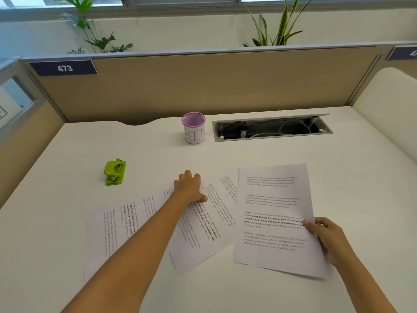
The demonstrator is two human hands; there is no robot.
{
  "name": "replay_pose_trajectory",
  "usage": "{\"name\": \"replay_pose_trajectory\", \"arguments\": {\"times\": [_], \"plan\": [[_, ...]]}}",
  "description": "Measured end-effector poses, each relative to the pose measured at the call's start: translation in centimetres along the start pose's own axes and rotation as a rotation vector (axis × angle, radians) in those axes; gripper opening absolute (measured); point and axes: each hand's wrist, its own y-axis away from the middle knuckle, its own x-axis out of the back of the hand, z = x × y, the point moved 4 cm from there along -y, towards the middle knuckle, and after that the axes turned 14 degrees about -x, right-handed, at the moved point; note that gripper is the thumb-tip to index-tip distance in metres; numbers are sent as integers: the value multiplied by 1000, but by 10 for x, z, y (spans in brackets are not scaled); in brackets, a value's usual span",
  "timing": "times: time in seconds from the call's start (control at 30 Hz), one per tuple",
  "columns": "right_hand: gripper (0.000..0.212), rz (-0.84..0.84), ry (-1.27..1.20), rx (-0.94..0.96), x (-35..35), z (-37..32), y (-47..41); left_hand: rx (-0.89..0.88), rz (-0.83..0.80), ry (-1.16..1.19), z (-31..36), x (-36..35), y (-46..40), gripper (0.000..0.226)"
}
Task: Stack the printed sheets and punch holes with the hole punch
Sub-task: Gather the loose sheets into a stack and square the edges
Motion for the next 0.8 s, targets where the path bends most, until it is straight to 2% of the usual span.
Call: {"name": "replay_pose_trajectory", "arguments": {"times": [0.17, 0.4, 0.5, 0.63, 0.8], "plan": [[21, 21, -45, 1, 0, 3, -6, -15, 30, -6, 0, -2, -10, 74], [21, 7, -86, -3, 1, 4, -8, -40, -17, 61, -4, 3, -12, 51], [21, -16, -122, -6, 1, 3, -6, -93, 98, 330, -6, 14, -6, 23], [19, -104, -201, -53, -11, 1, 4, -38, 265, 654, -11, 18, 16, 34], [11, -167, -165, -34, -56, -4, 22, 122, 281, 1116, -6, -20, 51, 19]]}}
